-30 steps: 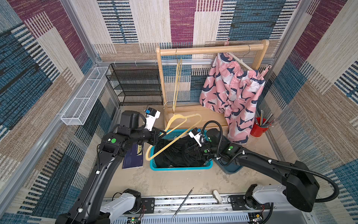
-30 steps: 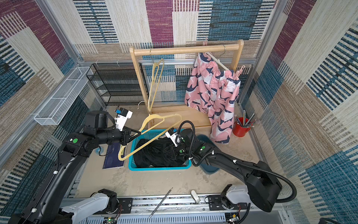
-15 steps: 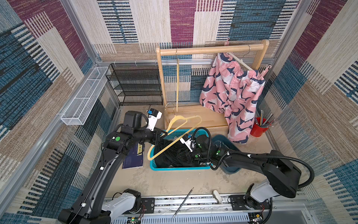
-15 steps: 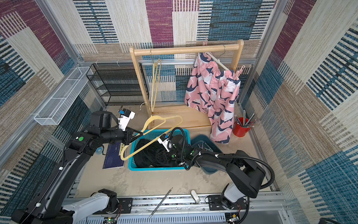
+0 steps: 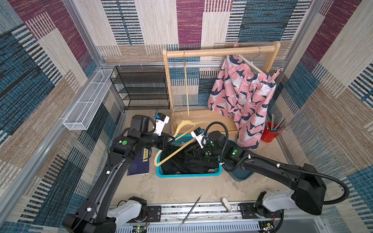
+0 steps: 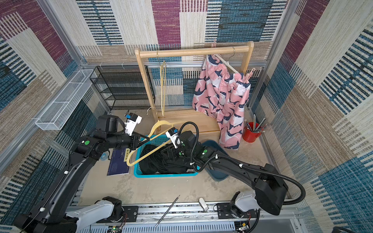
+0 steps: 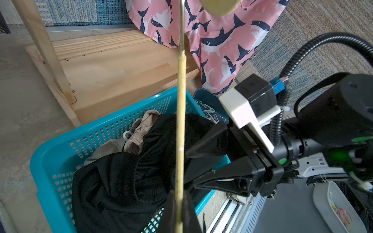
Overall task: Remove the clothespins securing shorts to the hanger
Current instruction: Adjust the shorts in the basket.
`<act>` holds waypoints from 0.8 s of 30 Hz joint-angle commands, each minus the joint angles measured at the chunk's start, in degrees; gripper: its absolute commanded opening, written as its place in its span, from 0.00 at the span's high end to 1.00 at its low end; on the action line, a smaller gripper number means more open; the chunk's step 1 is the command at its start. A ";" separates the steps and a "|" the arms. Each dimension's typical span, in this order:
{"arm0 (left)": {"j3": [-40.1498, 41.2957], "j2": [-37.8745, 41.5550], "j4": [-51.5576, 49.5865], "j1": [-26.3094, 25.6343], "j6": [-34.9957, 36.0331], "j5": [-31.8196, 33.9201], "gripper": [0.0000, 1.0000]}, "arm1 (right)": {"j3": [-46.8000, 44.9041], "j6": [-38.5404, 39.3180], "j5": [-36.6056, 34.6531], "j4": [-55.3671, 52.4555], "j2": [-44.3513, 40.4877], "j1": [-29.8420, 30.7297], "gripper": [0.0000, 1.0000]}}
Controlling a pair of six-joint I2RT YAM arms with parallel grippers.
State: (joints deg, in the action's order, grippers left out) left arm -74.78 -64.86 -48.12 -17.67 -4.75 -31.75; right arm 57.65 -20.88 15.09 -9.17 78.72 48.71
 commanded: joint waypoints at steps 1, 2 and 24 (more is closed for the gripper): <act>0.08 -0.03 2.84 0.01 -0.90 -0.95 1.00 | 0.24 -1.13 -5.58 -9.28 -1.57 -1.44 0.51; 0.08 0.03 2.80 0.01 -0.89 -0.95 1.00 | -0.43 -1.50 -5.35 -10.04 -2.09 -2.25 0.51; 0.75 -2.23 4.05 0.02 0.08 -6.12 1.00 | -10.23 -6.10 7.18 2.05 -4.94 -9.10 0.49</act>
State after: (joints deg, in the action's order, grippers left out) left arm -74.48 -66.50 -46.26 -17.67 -4.73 -35.14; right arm 46.15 -28.16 21.39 -10.28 74.81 39.86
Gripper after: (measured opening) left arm 0.088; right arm 0.511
